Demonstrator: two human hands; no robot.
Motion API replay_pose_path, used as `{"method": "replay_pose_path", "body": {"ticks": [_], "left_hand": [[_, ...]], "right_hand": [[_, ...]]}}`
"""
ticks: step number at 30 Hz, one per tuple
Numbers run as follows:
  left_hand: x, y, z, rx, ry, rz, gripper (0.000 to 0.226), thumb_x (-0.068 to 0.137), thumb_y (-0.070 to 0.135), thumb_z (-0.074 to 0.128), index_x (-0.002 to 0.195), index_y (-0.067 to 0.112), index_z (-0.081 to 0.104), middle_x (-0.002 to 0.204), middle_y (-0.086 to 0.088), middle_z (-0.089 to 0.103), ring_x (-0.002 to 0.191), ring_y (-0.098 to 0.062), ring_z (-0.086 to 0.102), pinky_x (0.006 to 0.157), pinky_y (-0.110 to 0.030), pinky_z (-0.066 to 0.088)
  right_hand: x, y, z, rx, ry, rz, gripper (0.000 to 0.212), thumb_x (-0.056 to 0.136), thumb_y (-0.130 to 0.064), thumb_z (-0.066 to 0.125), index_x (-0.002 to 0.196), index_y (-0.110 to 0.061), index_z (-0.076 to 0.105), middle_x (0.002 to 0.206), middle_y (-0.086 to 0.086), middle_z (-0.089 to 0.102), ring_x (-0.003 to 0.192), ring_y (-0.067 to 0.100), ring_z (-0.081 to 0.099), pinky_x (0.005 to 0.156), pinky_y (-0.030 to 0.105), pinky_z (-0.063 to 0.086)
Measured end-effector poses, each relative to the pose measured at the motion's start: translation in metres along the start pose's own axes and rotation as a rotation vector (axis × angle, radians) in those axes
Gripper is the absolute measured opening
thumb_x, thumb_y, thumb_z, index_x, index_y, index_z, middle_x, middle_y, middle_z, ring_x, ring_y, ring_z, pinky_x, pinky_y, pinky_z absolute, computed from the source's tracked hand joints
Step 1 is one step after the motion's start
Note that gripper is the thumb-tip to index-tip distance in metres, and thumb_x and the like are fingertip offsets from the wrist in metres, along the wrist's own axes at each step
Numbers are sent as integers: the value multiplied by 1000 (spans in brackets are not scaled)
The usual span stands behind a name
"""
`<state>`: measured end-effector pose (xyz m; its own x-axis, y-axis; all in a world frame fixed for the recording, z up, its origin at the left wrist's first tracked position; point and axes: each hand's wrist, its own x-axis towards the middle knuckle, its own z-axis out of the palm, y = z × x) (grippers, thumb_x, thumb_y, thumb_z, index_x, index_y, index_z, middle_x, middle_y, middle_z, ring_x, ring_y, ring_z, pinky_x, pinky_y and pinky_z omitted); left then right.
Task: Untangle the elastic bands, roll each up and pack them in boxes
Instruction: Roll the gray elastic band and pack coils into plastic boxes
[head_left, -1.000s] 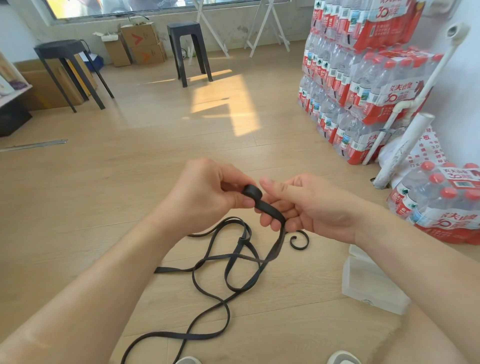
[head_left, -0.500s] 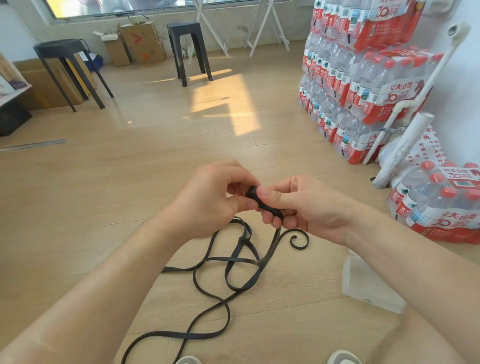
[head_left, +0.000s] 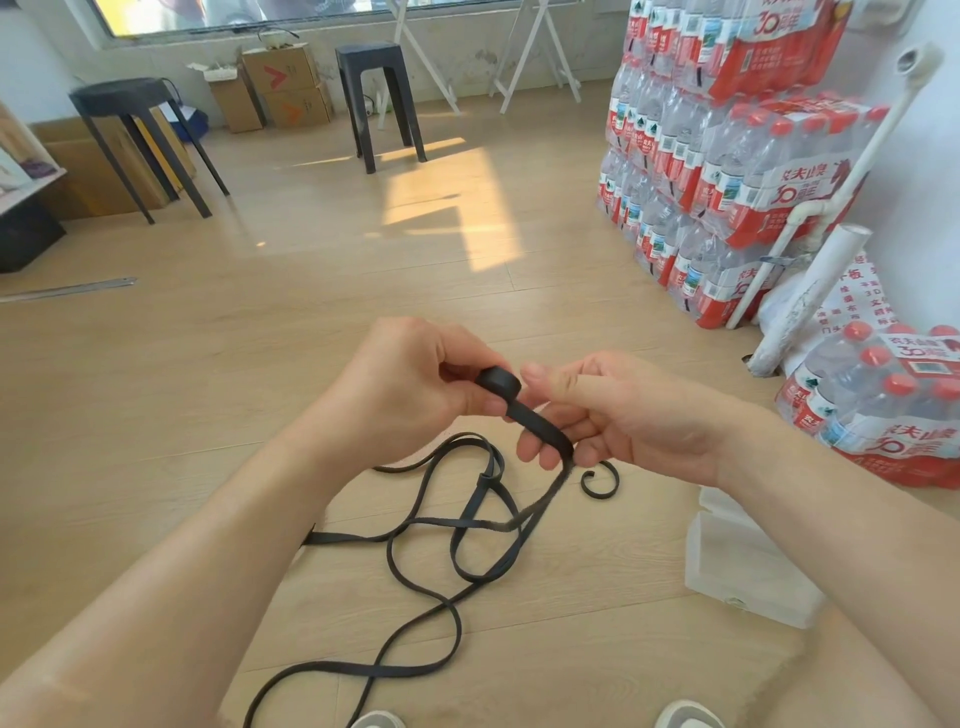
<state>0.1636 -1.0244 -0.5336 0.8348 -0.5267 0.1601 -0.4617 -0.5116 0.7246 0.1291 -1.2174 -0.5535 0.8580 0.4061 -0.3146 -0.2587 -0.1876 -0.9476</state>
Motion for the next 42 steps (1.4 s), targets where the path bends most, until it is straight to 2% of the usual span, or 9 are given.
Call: {"method": "replay_pose_path", "body": {"ticks": [9,15,18,26,31,33,37,39,42], "left_hand": [[0,-1,3,252,-11,130,16,74,10,77,78,26,75,75,15,67,77,-3,59,73,-25,47],[1,-3,6,384,-30,171,11,78,17,75,83,26,74,77,10,66,70,-4,56,70,-25,48],[0,-5,10,249,1,100,12,75,15,77,82,24,71,77,7,67,73,-10,60,72,-34,51],[-4,-2,17,-557,11,-191,23,68,10,75,91,8,73,81,-5,74,79,-11,70,71,-17,51],[-2,4,17,-310,124,-183,25,72,0,76,74,25,72,69,4,73,67,-6,69,67,-17,54],[-1,4,15,-208,143,-189,29,72,3,78,70,31,71,68,11,72,66,-2,67,67,-16,55],[0,5,16,-84,120,-271,19,72,14,80,67,29,71,68,6,72,63,-6,64,67,-22,53],[2,7,16,-93,93,-330,12,72,14,80,67,23,74,69,-1,72,63,-11,61,67,-28,52],[4,7,13,-131,37,-388,9,72,10,79,67,16,74,59,-5,64,59,-14,54,66,-30,47]], "right_hand": [[4,1,12,-60,173,-32,61,69,-59,63,87,-1,73,54,5,42,49,11,35,46,19,24],[7,6,12,-16,165,-34,47,76,-49,65,86,-4,72,55,1,49,51,10,39,47,16,29],[7,7,8,29,154,-47,48,73,-45,66,89,0,72,57,2,52,54,11,42,49,19,27],[2,8,-4,195,15,-111,25,83,-33,59,81,-11,72,65,4,56,61,12,47,47,18,26],[2,4,-2,188,13,-56,33,82,-39,59,93,-10,70,69,5,63,58,11,50,47,18,31],[-1,1,-2,34,82,-97,29,79,-35,67,104,-20,67,79,4,70,60,10,54,50,17,37],[-4,7,3,-606,348,-369,76,73,-19,82,130,-49,42,89,-9,60,61,1,59,66,13,45],[0,12,6,-872,428,-570,72,73,-17,78,133,-42,46,84,-16,55,67,-4,54,69,8,40],[2,15,6,-987,460,-680,51,78,-18,71,127,-25,60,90,-12,64,79,6,59,74,27,50]]}}
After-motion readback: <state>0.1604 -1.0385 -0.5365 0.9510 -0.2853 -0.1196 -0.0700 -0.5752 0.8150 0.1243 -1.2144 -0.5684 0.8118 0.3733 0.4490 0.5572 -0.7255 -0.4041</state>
